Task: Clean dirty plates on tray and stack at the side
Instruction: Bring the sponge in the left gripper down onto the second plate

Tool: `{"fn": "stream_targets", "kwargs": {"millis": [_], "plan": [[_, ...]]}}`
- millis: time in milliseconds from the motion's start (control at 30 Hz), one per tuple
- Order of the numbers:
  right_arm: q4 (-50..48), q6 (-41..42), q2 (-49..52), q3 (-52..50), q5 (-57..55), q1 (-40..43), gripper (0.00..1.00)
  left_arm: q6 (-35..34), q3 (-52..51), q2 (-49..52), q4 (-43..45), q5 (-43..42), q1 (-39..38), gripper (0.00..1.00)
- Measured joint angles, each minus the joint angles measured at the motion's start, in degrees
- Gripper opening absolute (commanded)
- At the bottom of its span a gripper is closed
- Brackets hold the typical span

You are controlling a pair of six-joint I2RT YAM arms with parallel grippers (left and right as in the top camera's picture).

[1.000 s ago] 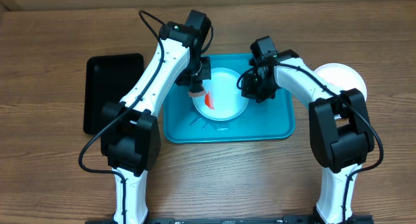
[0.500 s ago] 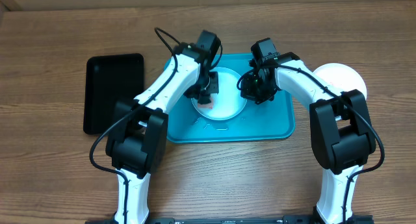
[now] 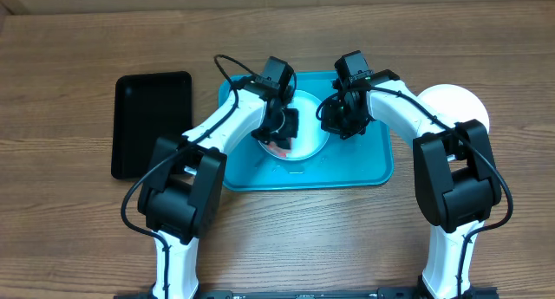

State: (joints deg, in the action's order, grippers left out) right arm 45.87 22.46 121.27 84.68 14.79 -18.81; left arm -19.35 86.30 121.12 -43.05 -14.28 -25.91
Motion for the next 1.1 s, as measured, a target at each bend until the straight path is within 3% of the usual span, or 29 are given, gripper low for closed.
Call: {"fn": "stream_targets", "kwargs": {"millis": [200,400,533,800,1100], "plan": [[0.04,0.00,0.00,0.00,0.00,0.00,0.04,-2.69,0.13,0.00,-0.98,3.21,-0.96,0.04],[0.11,0.02,0.00,0.00,0.24,-0.15,0.04,-9.75,6.08,0.17,-10.08,20.94,0.31,0.04],[0.17,0.04,0.00,0.00,0.26,-0.15,0.04,-10.60,9.77,0.17,-11.41,26.16,1.46,0.04],[0.20,0.02,0.00,0.00,0.26,-0.15,0.04,-10.05,5.95,0.17,-8.59,22.03,-0.50,0.04],[0.20,0.02,0.00,0.00,0.26,-0.15,0.04,-1.36,4.11,0.20,-4.72,12.98,-2.25,0.04]]}}
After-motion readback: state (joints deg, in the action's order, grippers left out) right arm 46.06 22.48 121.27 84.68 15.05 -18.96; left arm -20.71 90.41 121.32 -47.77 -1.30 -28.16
